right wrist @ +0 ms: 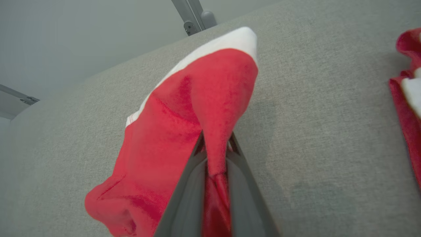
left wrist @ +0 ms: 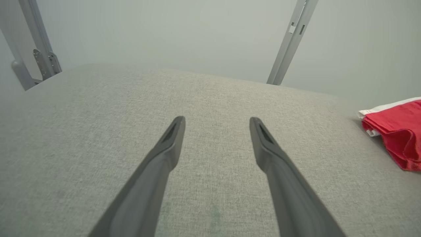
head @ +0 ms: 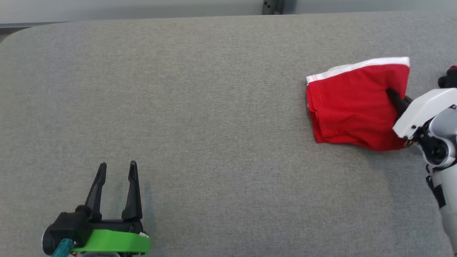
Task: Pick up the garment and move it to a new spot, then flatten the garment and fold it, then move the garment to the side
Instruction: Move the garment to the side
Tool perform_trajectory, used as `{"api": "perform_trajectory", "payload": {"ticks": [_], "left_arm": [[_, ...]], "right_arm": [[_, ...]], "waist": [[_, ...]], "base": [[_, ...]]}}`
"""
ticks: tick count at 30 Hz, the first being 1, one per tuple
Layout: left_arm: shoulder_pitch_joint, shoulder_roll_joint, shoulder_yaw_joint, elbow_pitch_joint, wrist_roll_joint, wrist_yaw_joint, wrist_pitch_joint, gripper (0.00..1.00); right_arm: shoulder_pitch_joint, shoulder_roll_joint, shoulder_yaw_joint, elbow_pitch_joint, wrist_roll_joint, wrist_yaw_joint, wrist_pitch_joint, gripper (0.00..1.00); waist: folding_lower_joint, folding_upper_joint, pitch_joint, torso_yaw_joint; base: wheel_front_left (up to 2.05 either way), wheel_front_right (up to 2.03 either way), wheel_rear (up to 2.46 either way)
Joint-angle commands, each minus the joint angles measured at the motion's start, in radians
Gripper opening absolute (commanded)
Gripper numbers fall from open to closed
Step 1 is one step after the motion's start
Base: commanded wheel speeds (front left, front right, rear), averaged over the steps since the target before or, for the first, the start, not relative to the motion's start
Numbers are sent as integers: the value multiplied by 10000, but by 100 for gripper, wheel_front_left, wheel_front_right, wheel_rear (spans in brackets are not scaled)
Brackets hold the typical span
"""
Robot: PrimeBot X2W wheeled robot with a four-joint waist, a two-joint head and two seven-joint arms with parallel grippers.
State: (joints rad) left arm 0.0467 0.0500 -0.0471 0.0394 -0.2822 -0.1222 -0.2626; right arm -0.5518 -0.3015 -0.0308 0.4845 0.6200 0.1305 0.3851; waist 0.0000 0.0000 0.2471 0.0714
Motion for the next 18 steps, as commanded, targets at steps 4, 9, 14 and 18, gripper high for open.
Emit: {"api": "perform_trajectory", "payload": {"ticks": [4, 9, 14, 18], "left_arm": [[-722, 21, -56, -71, 325, -76, -24, 100], [-1173, 23, -192, 9, 517, -85, -24, 100], [-1203, 76, -274, 89, 594, -92, -24, 100], [-1007, 143, -198, 121, 555, -92, -24, 100]], "right_arm": [[-727, -591, -373, -1108, -148, 3, 934, 0], [-1312, -1075, -970, -1663, -518, 3, 2319, 0], [-1488, -1517, -1732, -1858, -974, 3, 3518, 0], [-1447, -1881, -2331, -1919, -1513, 3, 4185, 0]], "waist": [[0, 0, 1248, -1609], [0, 0, 1790, -1781], [0, 0, 2031, -1618], [0, 0, 2012, -1457]], "base": [[0, 0, 0], [0, 0, 0], [0, 0, 0], [0, 0, 0]]}}
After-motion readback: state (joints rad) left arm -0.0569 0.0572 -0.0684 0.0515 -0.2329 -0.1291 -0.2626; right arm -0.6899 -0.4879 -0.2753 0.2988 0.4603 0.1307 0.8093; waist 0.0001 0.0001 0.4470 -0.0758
